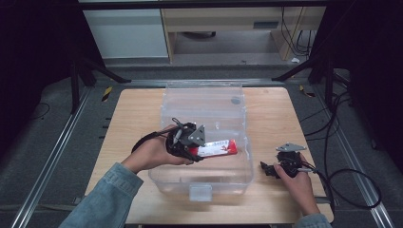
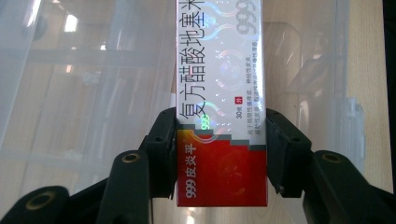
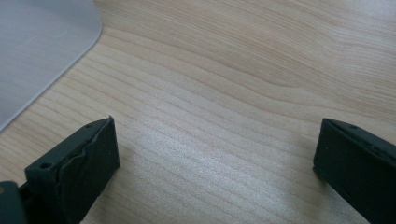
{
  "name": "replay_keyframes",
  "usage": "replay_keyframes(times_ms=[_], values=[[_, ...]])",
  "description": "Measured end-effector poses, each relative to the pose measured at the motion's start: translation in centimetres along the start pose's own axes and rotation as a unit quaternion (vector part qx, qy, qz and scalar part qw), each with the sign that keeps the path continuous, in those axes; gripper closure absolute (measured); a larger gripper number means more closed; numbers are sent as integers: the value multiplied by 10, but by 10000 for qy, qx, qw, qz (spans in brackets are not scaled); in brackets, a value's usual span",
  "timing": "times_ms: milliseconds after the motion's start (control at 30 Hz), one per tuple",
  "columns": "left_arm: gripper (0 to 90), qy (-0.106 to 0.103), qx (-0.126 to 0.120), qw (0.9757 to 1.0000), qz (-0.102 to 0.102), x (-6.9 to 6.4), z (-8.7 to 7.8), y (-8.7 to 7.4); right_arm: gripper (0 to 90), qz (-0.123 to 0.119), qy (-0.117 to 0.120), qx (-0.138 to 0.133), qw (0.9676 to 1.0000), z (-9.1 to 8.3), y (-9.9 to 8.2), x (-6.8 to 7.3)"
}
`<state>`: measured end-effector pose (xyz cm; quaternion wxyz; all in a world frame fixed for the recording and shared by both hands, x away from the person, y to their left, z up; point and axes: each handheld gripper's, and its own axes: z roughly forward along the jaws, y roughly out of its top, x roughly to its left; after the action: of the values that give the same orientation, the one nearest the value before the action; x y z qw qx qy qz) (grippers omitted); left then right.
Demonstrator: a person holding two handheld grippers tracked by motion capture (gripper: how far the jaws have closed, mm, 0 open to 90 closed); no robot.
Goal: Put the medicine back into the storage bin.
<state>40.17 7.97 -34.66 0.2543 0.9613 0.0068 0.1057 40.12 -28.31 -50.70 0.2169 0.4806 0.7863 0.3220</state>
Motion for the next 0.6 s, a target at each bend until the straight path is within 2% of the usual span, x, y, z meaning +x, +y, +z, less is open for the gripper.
replay_keyframes(times_ms=[100,300,600], values=[[509,-67,3,9999,121,0,10,4,5,-4,2,1,10000,0,0,0],[509,-205,-48,9996,161,-3,23,7,5,14,-1,3,10000,0,0,0],[509,-365,97,9989,273,-9,40,10,4,15,-8,3,10000,0,0,0]])
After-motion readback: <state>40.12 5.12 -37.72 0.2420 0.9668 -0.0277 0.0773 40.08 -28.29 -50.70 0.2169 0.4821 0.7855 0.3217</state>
